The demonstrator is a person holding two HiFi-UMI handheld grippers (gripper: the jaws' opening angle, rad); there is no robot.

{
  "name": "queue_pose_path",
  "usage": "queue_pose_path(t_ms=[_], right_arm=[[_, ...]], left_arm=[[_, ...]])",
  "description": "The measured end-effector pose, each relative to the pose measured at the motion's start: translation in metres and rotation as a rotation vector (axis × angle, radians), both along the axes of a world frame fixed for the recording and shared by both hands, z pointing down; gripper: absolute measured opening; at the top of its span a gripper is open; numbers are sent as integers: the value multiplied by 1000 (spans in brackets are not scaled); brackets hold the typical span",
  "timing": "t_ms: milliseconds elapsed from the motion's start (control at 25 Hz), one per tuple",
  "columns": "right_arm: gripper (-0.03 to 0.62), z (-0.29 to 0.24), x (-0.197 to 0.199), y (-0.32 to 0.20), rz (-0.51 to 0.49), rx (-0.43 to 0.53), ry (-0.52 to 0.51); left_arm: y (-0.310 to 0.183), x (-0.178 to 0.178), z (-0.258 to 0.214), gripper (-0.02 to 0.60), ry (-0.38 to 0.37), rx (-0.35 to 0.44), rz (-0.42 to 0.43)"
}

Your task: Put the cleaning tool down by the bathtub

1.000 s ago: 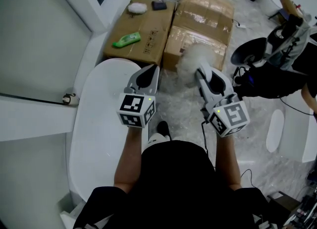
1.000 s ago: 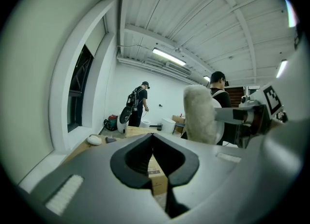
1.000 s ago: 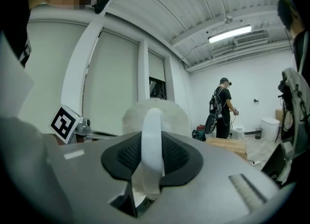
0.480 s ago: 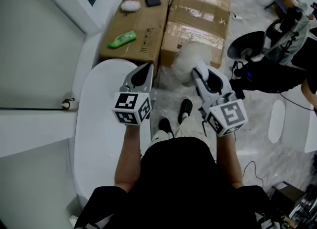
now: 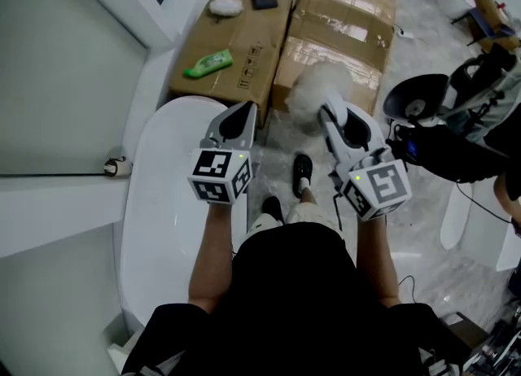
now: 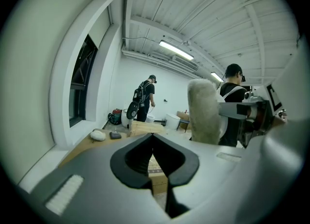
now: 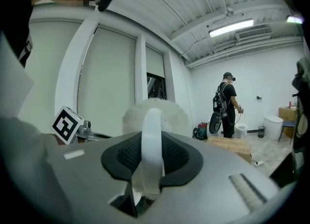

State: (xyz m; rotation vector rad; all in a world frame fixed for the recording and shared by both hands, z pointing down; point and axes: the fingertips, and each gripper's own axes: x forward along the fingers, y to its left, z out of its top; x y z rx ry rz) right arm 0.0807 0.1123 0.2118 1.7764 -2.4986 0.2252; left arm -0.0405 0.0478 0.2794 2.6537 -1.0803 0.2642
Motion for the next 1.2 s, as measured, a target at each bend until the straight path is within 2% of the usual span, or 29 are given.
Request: queue_pose_path(t_ms=[760,1200], right_arm=[[98,-1,61,-149,-128,-13,-39],[98,18,82,-207,-247,-33,-58]], left_arm=[[-125,53,-6,-2,-36,-8,-125],[-157,66,-3,-2,-73,6,-244]])
